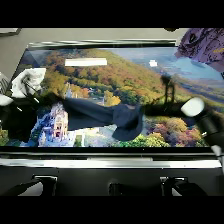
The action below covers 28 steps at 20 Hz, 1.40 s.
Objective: Fold the clothes and pants, and hang the long-sleeved shirts on hangers.
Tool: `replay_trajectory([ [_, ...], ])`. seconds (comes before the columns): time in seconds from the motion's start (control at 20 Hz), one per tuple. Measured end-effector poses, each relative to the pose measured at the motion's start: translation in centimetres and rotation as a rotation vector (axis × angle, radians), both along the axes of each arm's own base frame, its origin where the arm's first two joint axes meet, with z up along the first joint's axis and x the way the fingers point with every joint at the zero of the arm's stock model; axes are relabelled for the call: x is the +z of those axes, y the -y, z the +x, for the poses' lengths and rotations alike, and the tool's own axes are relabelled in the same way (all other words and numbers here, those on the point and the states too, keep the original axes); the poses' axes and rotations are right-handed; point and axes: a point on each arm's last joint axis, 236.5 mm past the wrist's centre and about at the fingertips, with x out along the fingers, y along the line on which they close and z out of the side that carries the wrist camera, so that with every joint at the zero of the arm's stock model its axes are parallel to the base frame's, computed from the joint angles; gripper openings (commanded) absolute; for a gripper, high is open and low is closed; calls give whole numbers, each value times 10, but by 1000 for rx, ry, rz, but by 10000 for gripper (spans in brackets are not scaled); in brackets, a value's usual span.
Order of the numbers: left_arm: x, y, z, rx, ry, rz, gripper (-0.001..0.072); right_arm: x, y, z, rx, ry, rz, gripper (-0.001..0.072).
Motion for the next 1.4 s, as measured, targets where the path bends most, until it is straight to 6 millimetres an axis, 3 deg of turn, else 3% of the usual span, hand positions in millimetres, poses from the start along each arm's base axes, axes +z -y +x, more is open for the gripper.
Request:
replay_trajectory([
  [0.05,49,-13,14,31,107,11,18,40,8,14,1,97,-45,25],
  [0.15,145,-30,20,69,302,39,18,122,23,29,-13,286,-107,25],
  [0.25,232,-42,4,107,482,101,18,211,38,25,-45,485,-146,26],
  [0.35,298,-49,-25,158,616,180,18,285,50,3,-80,653,-152,26],
  [0.45,344,-58,-60,234,704,257,18,342,60,-29,-110,792,-146,26],
  [0.55,374,-71,-96,338,756,327,18,380,70,-64,-135,894,-136,26],
  [0.7,395,-94,-132,483,784,395,18,403,78,-95,-166,944,-106,26],
  [0.85,380,-109,-130,530,706,423,18,387,76,-84,-173,868,-98,27],
  [1.0,320,-115,-87,474,503,418,18,328,65,-36,-162,646,-111,27],
  [1.1,259,-109,-45,395,344,410,18,268,54,0,-138,441,-127,27],
  [1.25,142,-88,22,258,101,402,18,155,35,47,-87,103,-161,27],
  [1.4,22,-62,72,173,-103,393,18,43,26,78,-59,-181,-202,26],
])
